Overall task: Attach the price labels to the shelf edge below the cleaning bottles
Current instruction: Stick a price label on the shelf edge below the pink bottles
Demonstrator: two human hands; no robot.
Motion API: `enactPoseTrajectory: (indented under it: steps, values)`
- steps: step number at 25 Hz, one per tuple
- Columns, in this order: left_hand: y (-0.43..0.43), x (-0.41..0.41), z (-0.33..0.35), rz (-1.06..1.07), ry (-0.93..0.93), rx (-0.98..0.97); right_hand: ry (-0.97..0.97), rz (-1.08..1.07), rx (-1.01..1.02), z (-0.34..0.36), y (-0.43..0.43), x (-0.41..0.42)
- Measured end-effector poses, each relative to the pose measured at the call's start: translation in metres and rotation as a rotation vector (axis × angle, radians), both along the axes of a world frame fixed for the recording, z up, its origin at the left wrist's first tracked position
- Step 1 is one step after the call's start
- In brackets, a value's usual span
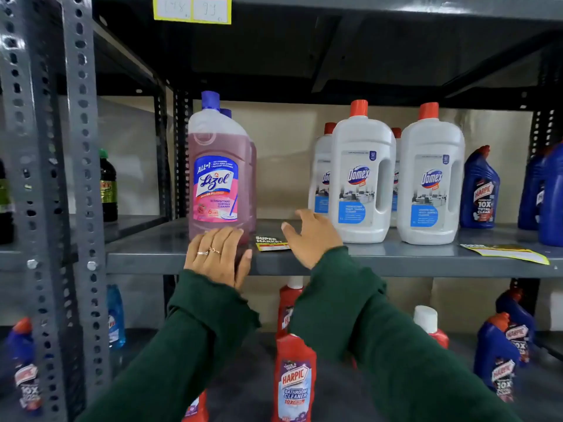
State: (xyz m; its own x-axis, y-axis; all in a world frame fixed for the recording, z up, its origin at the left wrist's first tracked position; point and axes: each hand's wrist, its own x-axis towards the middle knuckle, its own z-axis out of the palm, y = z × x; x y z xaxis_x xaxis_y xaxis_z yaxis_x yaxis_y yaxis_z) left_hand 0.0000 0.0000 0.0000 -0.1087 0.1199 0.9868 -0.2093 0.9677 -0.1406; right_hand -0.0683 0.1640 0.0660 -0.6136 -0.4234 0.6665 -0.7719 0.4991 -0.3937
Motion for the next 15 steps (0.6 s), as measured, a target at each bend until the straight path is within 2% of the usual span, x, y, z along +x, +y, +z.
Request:
enactPoseTrajectory:
  steps: [3,6,8,12,15]
  values:
    - [-0.002,-0.002,-0.015,0.062,0.036,0.002,-0.222,-0.217,0.286,0.005,-0.018,-0.001]
    - [-0.002,-0.001,-0.015,0.073,0.025,-0.040,-0.380,-0.256,0.297,0.009,-0.026,0.001]
    - [-0.003,-0.001,-0.012,0.082,0.028,-0.046,-0.356,-0.233,0.153,0.010,-0.027,0.000]
    - [-0.001,0.000,-0.015,0.081,0.006,-0.043,-0.157,-0.103,-0.290,-0.001,-0.023,0.002]
    - [0.007,0.007,-0.010,-0.033,-0.101,0.180,-0.202,0.106,-0.574,-0.008,-0.017,0.006]
